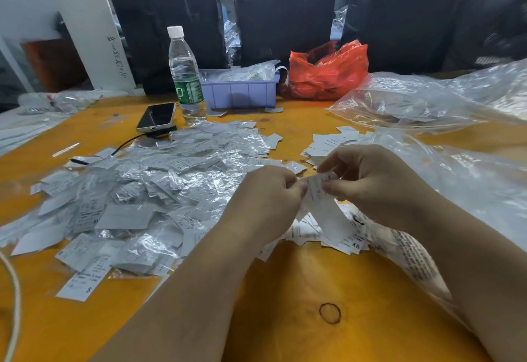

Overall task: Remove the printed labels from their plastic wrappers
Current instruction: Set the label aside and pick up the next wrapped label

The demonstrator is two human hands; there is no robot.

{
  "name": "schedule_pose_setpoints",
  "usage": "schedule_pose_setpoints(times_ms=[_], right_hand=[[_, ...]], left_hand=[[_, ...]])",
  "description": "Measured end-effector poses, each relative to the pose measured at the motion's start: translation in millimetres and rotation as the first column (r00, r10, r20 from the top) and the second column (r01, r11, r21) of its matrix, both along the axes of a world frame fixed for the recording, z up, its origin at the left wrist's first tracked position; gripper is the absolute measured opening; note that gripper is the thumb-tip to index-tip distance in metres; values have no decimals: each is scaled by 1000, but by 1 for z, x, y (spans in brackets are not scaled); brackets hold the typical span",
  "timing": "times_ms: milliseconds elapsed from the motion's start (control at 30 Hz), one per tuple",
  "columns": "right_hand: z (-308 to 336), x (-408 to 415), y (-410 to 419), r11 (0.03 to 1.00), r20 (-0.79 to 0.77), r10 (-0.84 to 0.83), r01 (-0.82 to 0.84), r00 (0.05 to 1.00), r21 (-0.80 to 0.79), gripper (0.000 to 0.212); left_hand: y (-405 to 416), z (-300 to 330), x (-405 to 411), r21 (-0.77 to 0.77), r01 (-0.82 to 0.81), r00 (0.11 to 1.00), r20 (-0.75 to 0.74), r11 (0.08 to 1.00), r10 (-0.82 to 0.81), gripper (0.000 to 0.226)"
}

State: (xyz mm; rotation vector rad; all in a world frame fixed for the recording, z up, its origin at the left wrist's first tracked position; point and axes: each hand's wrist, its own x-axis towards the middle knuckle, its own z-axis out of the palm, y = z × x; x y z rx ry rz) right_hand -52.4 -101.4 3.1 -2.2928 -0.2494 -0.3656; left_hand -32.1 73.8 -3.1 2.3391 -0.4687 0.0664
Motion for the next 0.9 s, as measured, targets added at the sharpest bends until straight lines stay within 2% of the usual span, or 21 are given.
schedule_pose_setpoints(times_ms=[67, 233, 300, 400, 467, 533, 600, 700, 767, 900], right_hand=[[0, 0, 0, 999, 9, 2, -2, 1000, 38, 9], [2, 1, 0, 981, -4, -16, 16, 1000, 192, 10], [4, 0, 0, 967, -20, -1, 7, 1000, 255, 10], [6, -1, 1, 929, -36, 38, -23, 999, 368, 11], [7, -1, 1, 910, -46, 56, -32, 997, 413, 12], [8, -2, 1, 912, -61, 75, -43, 995, 408, 12], [7, -3, 3, 953, -80, 89, -62, 993, 295, 10], [8, -7, 9, 998, -83, 39, -44, 996, -53, 20], [13, -11, 11, 968, -84, -3, -18, 996, -249, 23], [34, -25, 7, 815, -85, -126, 54, 988, -577, 34]], left_hand=[[-1, -1, -1, 6, -11, 999, 37, 1000, 10, 33], [-5, 4, -1, -118, -7, 961, 273, 993, 40, 24], [-6, 4, -1, -177, 14, 954, 297, 984, 40, 21], [-5, 4, -3, -380, 103, 989, 136, 919, -55, 12], [-7, 4, -5, -517, 101, 994, 10, 850, -112, 8], [-9, 3, -5, -560, 70, 990, -63, 826, -127, 9], [-9, 1, -5, -515, 65, 993, -50, 855, -106, 9], [-8, -3, -6, -298, 64, 996, 76, 953, -43, 18], [-8, -4, -5, -250, 55, 995, 94, 967, -33, 17], [-10, -5, -6, -229, 65, 994, 97, 971, -44, 11]])
